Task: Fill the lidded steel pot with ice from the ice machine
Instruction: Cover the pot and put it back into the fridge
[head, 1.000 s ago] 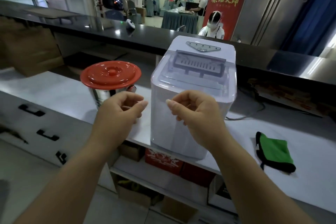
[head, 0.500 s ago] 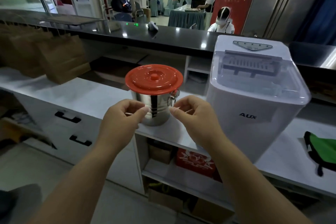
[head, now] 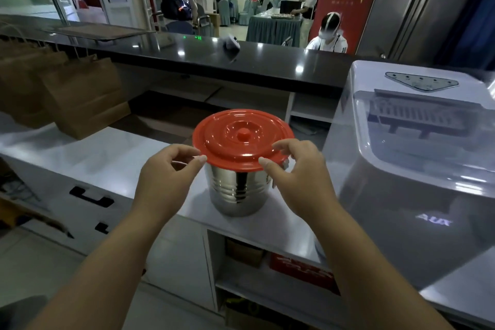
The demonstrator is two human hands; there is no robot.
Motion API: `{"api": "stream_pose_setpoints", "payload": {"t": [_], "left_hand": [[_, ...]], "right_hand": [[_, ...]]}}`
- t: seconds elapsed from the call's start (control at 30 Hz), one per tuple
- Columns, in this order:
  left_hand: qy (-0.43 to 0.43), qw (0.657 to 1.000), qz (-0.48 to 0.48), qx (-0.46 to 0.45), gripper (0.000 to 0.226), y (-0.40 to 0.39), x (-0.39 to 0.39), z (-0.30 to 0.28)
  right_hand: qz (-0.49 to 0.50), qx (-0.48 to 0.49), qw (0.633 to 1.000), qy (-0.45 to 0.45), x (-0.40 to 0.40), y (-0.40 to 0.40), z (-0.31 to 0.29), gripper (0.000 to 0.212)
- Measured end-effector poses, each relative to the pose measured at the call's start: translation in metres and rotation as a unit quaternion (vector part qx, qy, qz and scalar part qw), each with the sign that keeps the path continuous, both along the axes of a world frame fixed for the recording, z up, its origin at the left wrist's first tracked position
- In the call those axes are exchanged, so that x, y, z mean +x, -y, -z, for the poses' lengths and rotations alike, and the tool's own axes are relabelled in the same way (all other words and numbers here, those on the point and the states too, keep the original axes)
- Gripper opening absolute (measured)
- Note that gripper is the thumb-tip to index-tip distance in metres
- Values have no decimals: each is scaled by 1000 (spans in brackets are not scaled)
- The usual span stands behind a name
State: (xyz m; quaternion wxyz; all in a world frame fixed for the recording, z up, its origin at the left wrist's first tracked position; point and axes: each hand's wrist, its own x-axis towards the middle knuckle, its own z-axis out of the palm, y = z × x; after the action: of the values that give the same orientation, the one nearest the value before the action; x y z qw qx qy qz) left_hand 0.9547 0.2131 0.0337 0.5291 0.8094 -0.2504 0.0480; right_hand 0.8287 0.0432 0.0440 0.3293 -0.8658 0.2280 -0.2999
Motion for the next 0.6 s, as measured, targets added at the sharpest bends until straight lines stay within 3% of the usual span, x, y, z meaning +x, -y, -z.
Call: {"api": "stream_pose_setpoints", "payload": {"t": [0.23,0.43,0.6], "left_hand": [[30,999,2,37,25,44,77,7],[-39,996,27,71,39,62,109,16],[-126,984,121,18,47,69,124,17]], "right_hand": [[52,12,997,-52,42,22,4,61],[83,83,989,-91,58,29,14,65],[116,146,979,-87,60,24,21,70]]}}
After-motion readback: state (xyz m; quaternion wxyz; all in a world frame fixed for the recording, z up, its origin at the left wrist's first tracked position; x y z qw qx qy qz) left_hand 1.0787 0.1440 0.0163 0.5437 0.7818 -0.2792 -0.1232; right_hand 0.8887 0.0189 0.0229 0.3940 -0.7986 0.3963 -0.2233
